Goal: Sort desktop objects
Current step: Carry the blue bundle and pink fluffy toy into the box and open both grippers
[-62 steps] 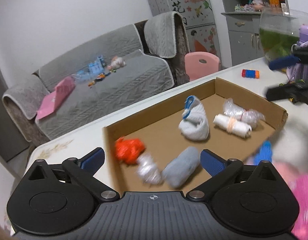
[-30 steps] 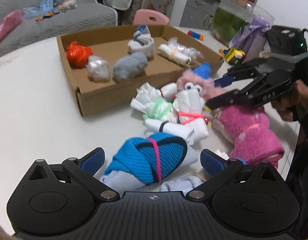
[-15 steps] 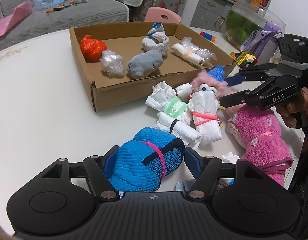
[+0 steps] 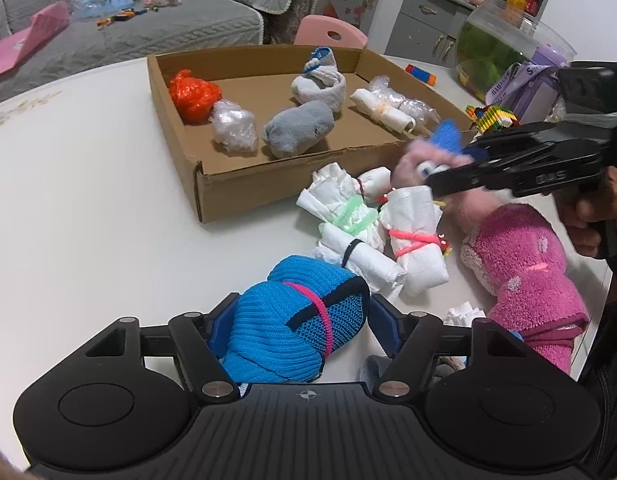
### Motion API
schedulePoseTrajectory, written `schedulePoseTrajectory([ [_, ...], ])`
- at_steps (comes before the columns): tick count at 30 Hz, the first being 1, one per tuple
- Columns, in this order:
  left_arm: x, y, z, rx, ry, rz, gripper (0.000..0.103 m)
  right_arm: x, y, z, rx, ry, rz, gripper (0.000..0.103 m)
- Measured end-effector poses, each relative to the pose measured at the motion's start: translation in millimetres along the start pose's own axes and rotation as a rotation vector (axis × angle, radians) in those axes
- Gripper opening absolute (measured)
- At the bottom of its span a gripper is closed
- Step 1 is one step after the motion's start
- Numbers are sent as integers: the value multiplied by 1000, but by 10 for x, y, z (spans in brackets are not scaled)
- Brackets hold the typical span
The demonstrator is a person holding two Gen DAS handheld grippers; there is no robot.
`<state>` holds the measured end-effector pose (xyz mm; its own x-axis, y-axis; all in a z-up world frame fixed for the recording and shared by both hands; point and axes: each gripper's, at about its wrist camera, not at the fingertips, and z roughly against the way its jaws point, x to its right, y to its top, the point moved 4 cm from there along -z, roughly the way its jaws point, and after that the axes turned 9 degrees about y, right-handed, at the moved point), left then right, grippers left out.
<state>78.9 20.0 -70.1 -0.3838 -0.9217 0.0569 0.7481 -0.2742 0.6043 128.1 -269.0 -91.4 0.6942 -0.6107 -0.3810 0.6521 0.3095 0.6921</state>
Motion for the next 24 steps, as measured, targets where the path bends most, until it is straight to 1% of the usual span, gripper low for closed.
schedulePoseTrajectory([
  [4,-42,56,122,36,12,0,69,-3,86,231,65,28,-3,35],
  [8,-146,163,330,111,24,41,68,74,149,436,141,27,-29,35],
  [10,-149,213,394,144,47,45,68,105,183,521,180,17,-35,35],
  [13,-115,290,438,181,66,46,67,146,236,637,238,23,-45,35],
  [16,-79,388,478,226,95,57,67,201,302,737,316,47,-84,35],
  [19,-59,508,496,265,105,91,67,277,355,804,382,56,-128,35],
  [24,19,725,465,309,134,99,67,356,420,806,432,31,-153,35],
])
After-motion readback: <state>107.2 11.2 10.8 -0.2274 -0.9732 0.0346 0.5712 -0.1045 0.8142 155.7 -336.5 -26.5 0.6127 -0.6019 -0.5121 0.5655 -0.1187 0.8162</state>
